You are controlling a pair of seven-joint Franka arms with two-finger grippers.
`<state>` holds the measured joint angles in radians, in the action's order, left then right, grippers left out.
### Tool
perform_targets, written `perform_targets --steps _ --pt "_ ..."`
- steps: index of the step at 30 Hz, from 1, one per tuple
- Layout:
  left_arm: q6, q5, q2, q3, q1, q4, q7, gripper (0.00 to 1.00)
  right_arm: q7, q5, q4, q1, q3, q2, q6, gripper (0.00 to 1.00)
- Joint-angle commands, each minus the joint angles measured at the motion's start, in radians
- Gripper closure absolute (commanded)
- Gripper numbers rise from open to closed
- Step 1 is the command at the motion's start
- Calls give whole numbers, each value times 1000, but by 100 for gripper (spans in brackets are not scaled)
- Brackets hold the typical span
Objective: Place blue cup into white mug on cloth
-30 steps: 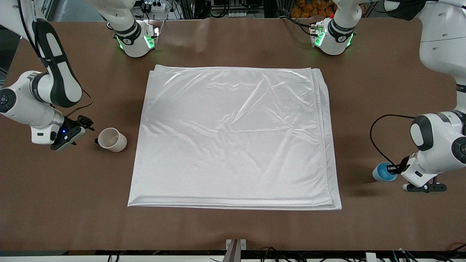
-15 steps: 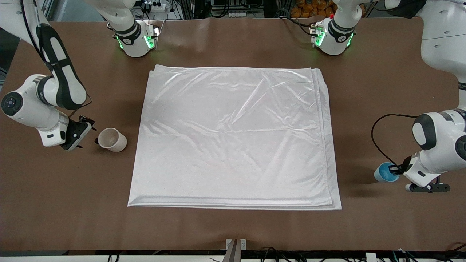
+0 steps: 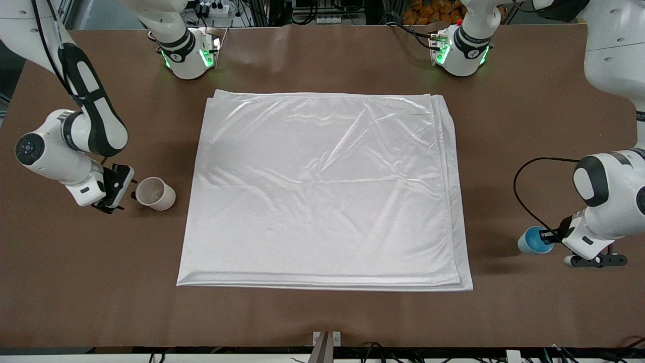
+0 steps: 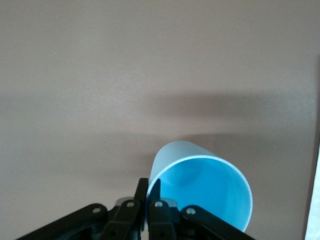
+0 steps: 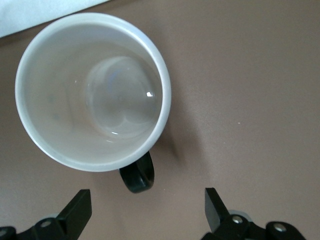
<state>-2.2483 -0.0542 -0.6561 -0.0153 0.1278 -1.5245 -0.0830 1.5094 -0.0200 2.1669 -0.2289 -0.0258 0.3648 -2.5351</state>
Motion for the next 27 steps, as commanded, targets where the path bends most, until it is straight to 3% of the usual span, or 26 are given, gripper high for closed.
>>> perform_targets --steps 1,13,27 --pt "-2 20 21 3 3 -14 3 100 72 -21 -13 3 -3 26 -14 0" --pt "6 20 35 5 1 -14 3 100 83 -20 -22 68 -2 28 -17 5" --pt "58 22 62 5 -5 -14 17 100 112 -20 -36 34 -2 42 -16 5"
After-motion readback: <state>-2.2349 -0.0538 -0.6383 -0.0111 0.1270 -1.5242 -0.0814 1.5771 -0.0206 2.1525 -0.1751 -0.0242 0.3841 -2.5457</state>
